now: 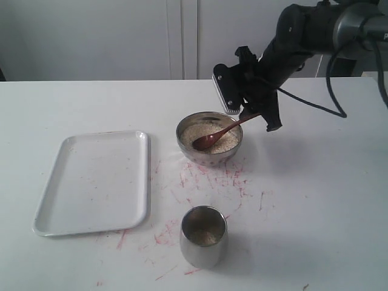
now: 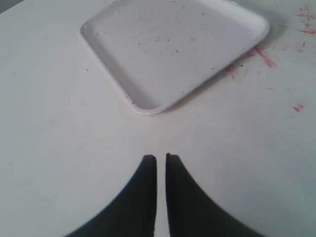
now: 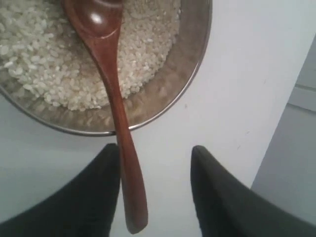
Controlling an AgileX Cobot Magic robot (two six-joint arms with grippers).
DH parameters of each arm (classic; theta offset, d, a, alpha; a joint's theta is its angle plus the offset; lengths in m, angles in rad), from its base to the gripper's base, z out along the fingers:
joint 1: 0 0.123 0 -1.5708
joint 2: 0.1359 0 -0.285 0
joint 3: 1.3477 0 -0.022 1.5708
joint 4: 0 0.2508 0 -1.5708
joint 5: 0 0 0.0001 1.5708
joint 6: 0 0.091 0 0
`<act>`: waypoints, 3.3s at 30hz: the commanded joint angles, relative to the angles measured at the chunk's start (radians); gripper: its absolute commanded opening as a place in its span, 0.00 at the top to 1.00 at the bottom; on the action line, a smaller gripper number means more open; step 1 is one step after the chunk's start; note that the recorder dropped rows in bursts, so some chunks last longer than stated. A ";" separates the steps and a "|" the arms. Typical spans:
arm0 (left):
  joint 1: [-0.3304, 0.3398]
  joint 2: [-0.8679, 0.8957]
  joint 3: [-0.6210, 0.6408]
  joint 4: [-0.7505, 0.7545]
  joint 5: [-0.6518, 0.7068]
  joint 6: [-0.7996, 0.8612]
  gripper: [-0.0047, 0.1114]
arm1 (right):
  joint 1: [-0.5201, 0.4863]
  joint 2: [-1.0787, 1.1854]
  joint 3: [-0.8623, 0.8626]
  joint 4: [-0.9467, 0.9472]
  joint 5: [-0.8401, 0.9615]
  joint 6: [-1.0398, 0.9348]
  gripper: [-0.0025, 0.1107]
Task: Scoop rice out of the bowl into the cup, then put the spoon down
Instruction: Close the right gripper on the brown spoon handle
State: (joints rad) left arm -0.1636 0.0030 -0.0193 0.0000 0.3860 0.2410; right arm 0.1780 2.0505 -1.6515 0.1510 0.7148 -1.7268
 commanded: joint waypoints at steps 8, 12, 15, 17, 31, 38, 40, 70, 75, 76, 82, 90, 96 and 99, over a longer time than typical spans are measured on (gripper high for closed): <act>-0.002 -0.003 0.009 0.000 0.033 -0.006 0.84 | 0.022 0.023 -0.003 -0.107 -0.004 0.104 0.66; -0.002 -0.003 0.009 0.000 0.033 -0.006 0.84 | 0.022 0.023 -0.003 -0.110 0.009 0.109 0.66; -0.002 -0.003 0.009 0.000 0.033 -0.006 0.84 | 0.022 0.023 -0.003 -0.133 0.016 0.118 0.66; -0.002 -0.003 0.009 0.000 0.033 -0.006 0.84 | 0.022 0.023 -0.003 -0.144 0.019 0.122 0.66; -0.002 -0.003 0.009 0.000 0.033 -0.006 0.84 | 0.020 0.045 -0.003 -0.151 -0.016 0.145 0.66; -0.002 -0.003 0.009 0.000 0.033 -0.006 0.84 | 0.020 0.060 -0.003 -0.178 -0.027 0.162 0.67; -0.002 -0.003 0.009 0.000 0.033 -0.006 0.84 | 0.020 0.066 -0.003 -0.178 -0.029 0.162 0.68; -0.002 -0.003 0.009 0.000 0.033 -0.006 0.84 | 0.020 0.106 -0.003 -0.207 -0.068 0.204 0.72; -0.002 -0.003 0.009 0.000 0.033 -0.006 0.84 | 0.020 0.106 -0.003 -0.207 -0.066 0.204 0.72; -0.002 -0.003 0.009 0.000 0.033 -0.006 0.84 | 0.020 0.106 -0.003 -0.207 -0.066 0.204 0.72; -0.002 -0.003 0.009 0.000 0.033 -0.006 0.84 | 0.020 0.106 -0.003 -0.207 -0.066 0.204 0.80; -0.002 -0.003 0.009 0.000 0.033 -0.006 0.84 | 0.020 0.106 -0.003 -0.207 -0.064 0.204 0.83; -0.002 -0.003 0.009 0.000 0.033 -0.006 0.84 | 0.020 0.096 -0.003 -0.224 -0.055 0.204 0.84; -0.002 -0.003 0.009 0.000 0.033 -0.006 0.84 | 0.020 0.086 -0.003 -0.239 -0.051 0.204 0.88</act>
State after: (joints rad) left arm -0.1636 0.0030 -0.0193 0.0000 0.3860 0.2410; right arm 0.2022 2.1598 -1.6515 -0.0709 0.6536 -1.5283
